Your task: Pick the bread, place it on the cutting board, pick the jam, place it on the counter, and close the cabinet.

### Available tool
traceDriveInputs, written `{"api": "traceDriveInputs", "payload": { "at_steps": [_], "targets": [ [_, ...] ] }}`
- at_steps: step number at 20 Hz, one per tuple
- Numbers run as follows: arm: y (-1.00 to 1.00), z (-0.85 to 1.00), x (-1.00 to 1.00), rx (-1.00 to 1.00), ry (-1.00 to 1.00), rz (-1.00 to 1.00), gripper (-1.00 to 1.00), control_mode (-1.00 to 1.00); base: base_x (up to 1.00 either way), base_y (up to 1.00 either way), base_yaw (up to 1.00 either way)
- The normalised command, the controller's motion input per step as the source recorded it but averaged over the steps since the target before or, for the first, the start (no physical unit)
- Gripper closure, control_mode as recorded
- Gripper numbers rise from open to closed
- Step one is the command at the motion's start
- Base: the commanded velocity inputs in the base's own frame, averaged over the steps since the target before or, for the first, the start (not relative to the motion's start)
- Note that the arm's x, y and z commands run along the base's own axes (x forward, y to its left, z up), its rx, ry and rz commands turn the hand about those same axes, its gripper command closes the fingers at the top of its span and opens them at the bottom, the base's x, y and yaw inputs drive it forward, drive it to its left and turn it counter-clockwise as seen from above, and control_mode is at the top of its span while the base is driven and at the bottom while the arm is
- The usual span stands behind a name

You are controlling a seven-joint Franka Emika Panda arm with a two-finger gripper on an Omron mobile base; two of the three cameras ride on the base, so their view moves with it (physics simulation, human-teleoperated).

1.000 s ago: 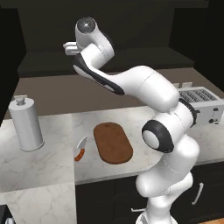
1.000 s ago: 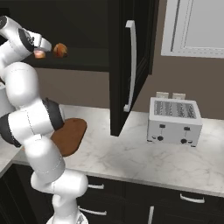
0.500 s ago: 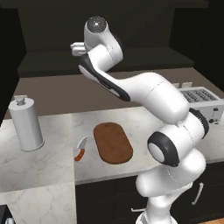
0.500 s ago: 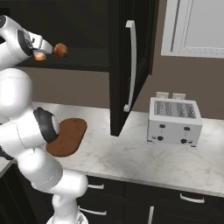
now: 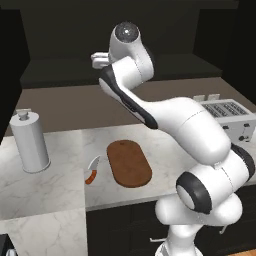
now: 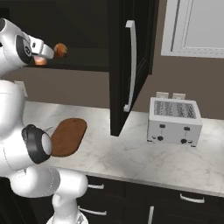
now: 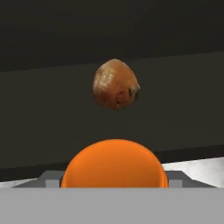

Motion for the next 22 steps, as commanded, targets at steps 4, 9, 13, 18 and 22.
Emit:
{"api": "traceDriveInputs", "payload": {
  "at_steps": [4, 9, 13, 18, 22],
  "targets": [
    [-0.19, -0.12, -0.42, 0.01, 0.03, 0.00, 1.00, -1.00, 0.00, 0.00, 0.00],
    [-0.20, -0.17, -0.38, 0.00, 0.02, 0.00, 1.00, -1.00, 0.00, 0.00, 0.00],
    [-0.26, -0.24, -0.34, 0.00, 0.00, 0.00, 1.00, -1.00, 0.00, 0.00, 0.00],
    [-0.31, -0.32, -0.22, 0.00, 0.00, 0.00, 1.00, -1.00, 0.00, 0.00, 0.00],
    [-0.29, -0.41, -0.13, 0.00, 0.00, 0.00, 1.00, -1.00, 0.00, 0.00, 0.00]
  ]
}}
